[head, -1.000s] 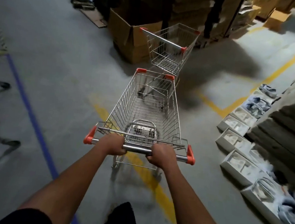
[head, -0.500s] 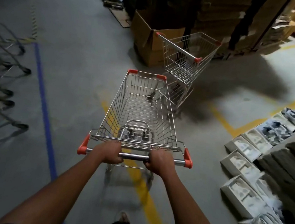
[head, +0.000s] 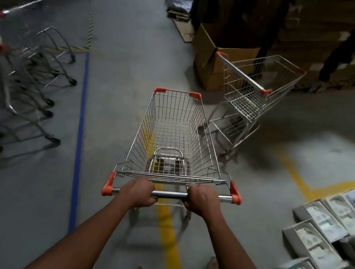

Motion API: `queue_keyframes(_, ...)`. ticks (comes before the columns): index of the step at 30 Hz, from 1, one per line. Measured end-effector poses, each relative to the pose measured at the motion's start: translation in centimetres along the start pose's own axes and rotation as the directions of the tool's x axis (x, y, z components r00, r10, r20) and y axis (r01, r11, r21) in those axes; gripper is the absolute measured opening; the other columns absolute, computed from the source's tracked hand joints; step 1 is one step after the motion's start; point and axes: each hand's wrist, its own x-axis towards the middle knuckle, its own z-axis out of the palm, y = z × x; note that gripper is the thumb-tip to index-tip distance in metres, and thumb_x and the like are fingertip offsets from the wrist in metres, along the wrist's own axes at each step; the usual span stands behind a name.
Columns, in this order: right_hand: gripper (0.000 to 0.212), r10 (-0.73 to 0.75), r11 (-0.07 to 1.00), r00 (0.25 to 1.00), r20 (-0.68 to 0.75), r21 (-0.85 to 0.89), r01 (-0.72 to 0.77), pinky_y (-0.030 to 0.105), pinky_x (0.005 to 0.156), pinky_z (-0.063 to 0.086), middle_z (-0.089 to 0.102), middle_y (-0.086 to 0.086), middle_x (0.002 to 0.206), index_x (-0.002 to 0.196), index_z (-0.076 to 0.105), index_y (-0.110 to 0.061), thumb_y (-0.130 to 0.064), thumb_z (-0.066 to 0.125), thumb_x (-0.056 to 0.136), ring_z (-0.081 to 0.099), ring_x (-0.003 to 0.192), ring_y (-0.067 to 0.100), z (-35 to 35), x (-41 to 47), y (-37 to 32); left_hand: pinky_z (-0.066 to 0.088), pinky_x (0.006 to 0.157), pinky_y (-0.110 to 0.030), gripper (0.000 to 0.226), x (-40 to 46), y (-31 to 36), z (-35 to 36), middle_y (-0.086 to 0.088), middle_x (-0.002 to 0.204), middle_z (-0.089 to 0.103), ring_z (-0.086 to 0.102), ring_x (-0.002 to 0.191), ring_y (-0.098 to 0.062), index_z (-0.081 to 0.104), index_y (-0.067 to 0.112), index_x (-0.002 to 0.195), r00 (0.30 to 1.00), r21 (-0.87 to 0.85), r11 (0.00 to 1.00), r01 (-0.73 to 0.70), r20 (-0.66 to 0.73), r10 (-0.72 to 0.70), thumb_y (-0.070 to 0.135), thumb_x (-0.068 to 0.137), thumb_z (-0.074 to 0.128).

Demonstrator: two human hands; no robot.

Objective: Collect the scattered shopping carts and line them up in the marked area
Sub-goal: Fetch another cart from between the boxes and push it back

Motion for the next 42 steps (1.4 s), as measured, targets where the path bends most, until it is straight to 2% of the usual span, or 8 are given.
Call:
queue_keyframes(9,0.044,-0.218,0.975,0.976,-0.008,0.035,0.218,0.032,0.065,0.05,0.074,0.006,0.082,0.087,0.071,-0.014,-0.054,0.054,0.093,0.072,0.074,0.032,-1.8,6.9,7.1,0.056,0.075,-0.031,0.028,4.6,3.6,-2.2,0.003,0.092,0.07,0.067,0.083,-0.017,0.073,0.026,0.099,0.978,-0.066,0.982,0.176,-0.101,-0.182,0.045,0.085,0.059)
queue_keyframes(15,0.039,-0.355,0.932,0.935,-0.003,0.07,0.355,0.034,0.068,0.053,0.071,0.006,0.083,0.088,0.069,-0.016,-0.051,0.053,0.094,0.07,0.075,0.032,-2.5,11.7,11.0,0.036,0.064,-0.026,0.018,7.4,4.5,-4.7,0.013,0.075,0.056,0.055,0.072,-0.01,0.059,0.032,0.069,0.957,-0.263,0.926,0.27,-0.032,-0.288,0.037,0.081,0.071)
queue_keyframes(17,0.038,-0.385,0.92,0.923,-0.014,0.067,0.385,0.033,0.067,0.051,0.071,0.006,0.084,0.088,0.069,-0.017,-0.05,0.052,0.093,0.07,0.074,0.032,-2.5,13.5,11.9,0.036,0.066,-0.025,0.01,8.6,4.9,-4.9,0.009,0.079,0.061,0.059,0.078,-0.015,0.067,0.03,0.077,0.93,-0.223,0.916,0.334,-0.079,-0.359,0.039,0.08,0.069)
queue_keyframes(20,0.035,-0.428,0.901,0.904,0.002,0.076,0.426,0.032,0.067,0.052,0.069,0.005,0.08,0.086,0.067,-0.018,-0.049,0.051,0.093,0.068,0.071,0.03,-2.9,16.7,13.2,0.043,0.068,-0.027,0.023,11.1,5.4,-5.7,0.001,0.09,0.072,0.067,0.085,-0.022,0.074,0.024,0.09,0.895,-0.193,0.884,0.425,-0.06,-0.443,0.043,0.08,0.067)
queue_keyframes(26,0.032,-0.521,0.854,0.854,0.022,0.026,0.52,0.032,0.066,0.051,0.067,0.003,0.075,0.077,0.061,-0.02,-0.047,0.054,0.092,0.07,0.072,0.03,-4.3,25.2,15.6,0.04,0.062,-0.024,0.015,17.2,3.9,-7.4,0.01,0.066,0.056,0.057,0.065,-0.014,0.069,0.027,0.079,0.837,-0.288,0.802,0.523,-0.004,-0.547,0.042,0.077,0.065)
queue_keyframes(29,0.034,-0.548,0.837,0.836,0.028,0.007,0.548,0.034,0.069,0.053,0.072,0.005,0.082,0.082,0.066,-0.018,-0.048,0.055,0.092,0.071,0.076,0.03,-5.2,29.7,16.2,0.042,0.063,-0.026,0.023,19.8,2.8,-8.8,0.002,0.076,0.065,0.064,0.072,-0.02,0.071,0.022,0.084,0.82,-0.295,0.788,0.54,-0.024,-0.572,0.043,0.077,0.065)
queue_keyframes(34,0.033,-0.604,0.796,0.796,0.044,-0.002,0.605,0.034,0.07,0.051,0.07,0.005,0.082,0.077,0.053,-0.023,-0.051,0.052,0.094,0.069,0.075,0.03,-6.1,35.1,17.0,0.047,0.067,-0.029,0.027,23.0,1.9,-10.3,-0.005,0.089,0.071,0.065,0.078,-0.022,0.072,0.021,0.089,0.788,-0.308,0.755,0.578,-0.028,-0.615,0.045,0.08,0.065)
queue_keyframes(42,0.041,-0.724,0.688,0.686,0.072,0.004,0.726,0.03,0.066,0.053,0.064,-0.003,0.078,0.089,0.069,-0.022,-0.059,0.054,0.092,0.062,0.068,0.018,-5.6,39.5,19.2,0.048,0.069,-0.028,0.022,25.7,4.1,-10.7,0.001,0.091,0.067,0.063,0.081,-0.018,0.066,0.025,0.094,0.707,-0.347,0.662,0.664,0.003,-0.708,0.045,0.084,0.063)
